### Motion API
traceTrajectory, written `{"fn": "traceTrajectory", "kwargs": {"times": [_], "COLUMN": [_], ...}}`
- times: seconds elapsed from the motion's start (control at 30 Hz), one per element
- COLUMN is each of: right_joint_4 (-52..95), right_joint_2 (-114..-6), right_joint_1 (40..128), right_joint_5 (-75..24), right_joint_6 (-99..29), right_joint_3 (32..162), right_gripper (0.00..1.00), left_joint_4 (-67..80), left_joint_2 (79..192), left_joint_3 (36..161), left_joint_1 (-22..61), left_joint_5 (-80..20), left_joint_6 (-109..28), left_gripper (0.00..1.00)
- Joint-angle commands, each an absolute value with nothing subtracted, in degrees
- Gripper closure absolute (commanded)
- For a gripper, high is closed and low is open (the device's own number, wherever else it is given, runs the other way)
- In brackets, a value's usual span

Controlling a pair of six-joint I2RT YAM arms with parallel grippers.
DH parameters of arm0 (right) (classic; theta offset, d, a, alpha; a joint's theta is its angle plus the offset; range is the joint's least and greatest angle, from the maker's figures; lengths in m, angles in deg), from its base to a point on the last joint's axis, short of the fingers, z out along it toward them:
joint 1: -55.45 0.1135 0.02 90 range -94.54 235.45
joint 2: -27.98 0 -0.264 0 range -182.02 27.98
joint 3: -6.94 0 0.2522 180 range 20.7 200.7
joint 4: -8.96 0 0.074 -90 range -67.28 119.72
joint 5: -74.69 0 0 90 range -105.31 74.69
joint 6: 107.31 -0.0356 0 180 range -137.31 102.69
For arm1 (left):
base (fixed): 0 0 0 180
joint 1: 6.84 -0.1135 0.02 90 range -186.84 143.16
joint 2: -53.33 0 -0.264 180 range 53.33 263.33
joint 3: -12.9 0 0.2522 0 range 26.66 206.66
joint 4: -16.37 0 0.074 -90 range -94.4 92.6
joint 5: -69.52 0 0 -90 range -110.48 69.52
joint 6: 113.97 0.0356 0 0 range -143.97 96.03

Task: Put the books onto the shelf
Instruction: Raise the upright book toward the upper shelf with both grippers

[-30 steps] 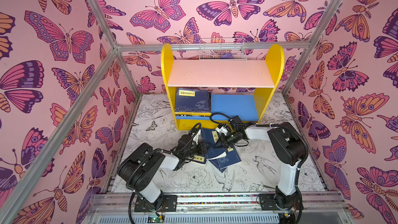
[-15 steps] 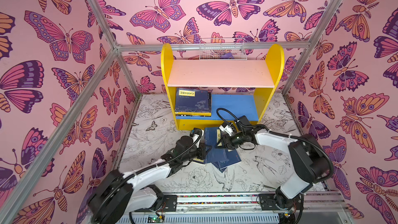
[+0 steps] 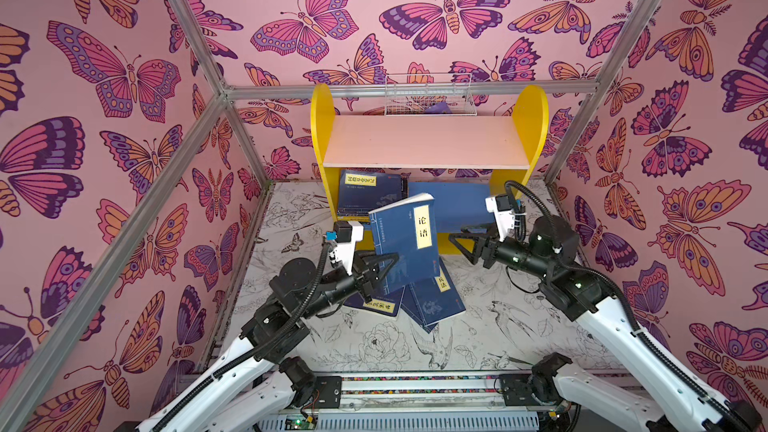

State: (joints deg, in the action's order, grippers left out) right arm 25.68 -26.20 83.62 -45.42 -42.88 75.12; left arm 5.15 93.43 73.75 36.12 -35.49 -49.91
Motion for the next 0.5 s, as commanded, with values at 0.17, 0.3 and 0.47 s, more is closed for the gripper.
{"fn": "traceTrajectory", "kwargs": {"times": [0.17, 0.3, 0.47], "right_joint_4": [0.3, 1.0, -10.6], "right_joint_2": [-32.3, -33.9, -36.9], "right_joint_1": [86.2, 87.9, 88.3], "right_joint_5": [-64.3, -66.8, -62.7], "right_joint_6": [-60.3, -59.7, -66.6], "right_joint_3": [77.5, 79.7, 78.2], "right_gripper": [0.28, 0.28, 0.27], "left_joint_4": [31.4, 36.7, 42.5], "left_joint_2": [102.4, 105.7, 107.4], "left_joint_3": [79.9, 81.2, 80.4], "left_joint_1": [35.9, 35.4, 33.9], "left_joint_5": [-23.3, -18.0, -15.9], "left_joint_6": [-48.0, -49.6, -54.3], "left_gripper": [1.00, 1.00, 1.00]}}
